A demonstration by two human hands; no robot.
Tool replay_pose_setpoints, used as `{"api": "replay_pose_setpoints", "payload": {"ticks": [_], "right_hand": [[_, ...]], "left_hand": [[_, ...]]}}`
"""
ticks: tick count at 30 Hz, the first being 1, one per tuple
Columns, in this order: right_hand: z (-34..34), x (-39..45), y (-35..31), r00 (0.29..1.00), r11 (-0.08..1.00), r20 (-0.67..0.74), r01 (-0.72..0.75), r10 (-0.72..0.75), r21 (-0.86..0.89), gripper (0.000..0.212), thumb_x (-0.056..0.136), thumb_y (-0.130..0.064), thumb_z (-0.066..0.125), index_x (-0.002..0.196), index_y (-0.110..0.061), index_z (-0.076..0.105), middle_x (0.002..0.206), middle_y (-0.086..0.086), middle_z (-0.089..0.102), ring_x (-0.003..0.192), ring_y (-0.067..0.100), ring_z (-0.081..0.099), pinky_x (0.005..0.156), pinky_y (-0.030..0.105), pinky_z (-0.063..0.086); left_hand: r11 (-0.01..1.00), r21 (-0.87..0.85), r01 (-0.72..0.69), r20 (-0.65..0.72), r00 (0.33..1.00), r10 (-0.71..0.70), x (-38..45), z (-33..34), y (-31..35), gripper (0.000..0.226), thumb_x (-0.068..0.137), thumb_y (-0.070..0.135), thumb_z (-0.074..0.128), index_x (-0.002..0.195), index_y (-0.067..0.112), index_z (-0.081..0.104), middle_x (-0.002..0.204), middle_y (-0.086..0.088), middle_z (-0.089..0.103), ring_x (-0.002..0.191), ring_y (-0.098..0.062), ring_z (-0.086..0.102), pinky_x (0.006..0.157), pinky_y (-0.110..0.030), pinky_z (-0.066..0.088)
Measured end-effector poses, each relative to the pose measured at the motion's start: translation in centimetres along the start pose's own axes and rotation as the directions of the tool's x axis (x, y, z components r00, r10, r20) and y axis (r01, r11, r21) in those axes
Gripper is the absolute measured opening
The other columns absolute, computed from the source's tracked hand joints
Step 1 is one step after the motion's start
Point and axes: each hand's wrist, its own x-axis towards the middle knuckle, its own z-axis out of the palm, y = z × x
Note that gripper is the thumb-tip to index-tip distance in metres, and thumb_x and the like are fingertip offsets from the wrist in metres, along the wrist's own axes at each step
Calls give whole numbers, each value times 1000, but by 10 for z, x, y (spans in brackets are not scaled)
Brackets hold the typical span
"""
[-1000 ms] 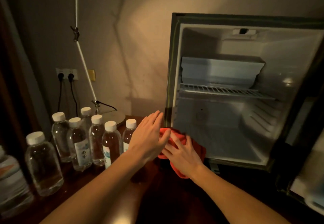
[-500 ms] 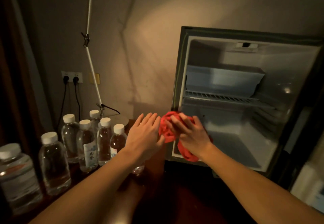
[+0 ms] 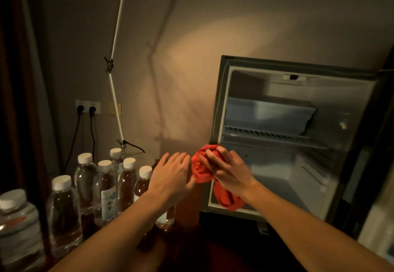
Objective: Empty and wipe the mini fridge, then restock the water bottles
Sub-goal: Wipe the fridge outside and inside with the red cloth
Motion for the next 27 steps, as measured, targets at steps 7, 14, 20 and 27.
{"api": "replay_pose_setpoints", "payload": {"ticks": [7,14,20,27], "right_hand": [[-63,92,76,951,946,-42,-301,307,120,61,75,-32,65,135,-18,56,136,8,51,114,33,40,77,44,48],[-49,86,58,956,949,-42,-281,289,142,63,77,-30,69,135,-12,55,136,10,51,116,34,41,79,46,51],[-80,137,104,931,935,-94,-349,353,56,66,70,-30,72,131,-11,56,133,9,51,111,36,44,81,43,49],[-90,142,121,852,872,-187,-477,489,109,60,89,-27,61,144,-10,45,137,8,49,113,32,44,87,40,50]], "left_hand": [[997,76,-10,-41,999,13,9,2,1,70,92,53,33,151,15,34,157,-3,35,147,-17,27,122,-40,6],[997,76,-33,-55,998,37,13,-2,1,70,96,52,37,154,16,25,161,-3,26,149,-16,18,123,-42,5],[998,37,-52,-84,995,55,15,-2,8,72,97,54,36,156,18,17,163,-1,18,150,-13,11,124,-41,3],[999,8,-50,-108,993,51,18,-2,8,71,97,54,35,156,18,18,163,0,19,150,-13,11,123,-39,1]]}}
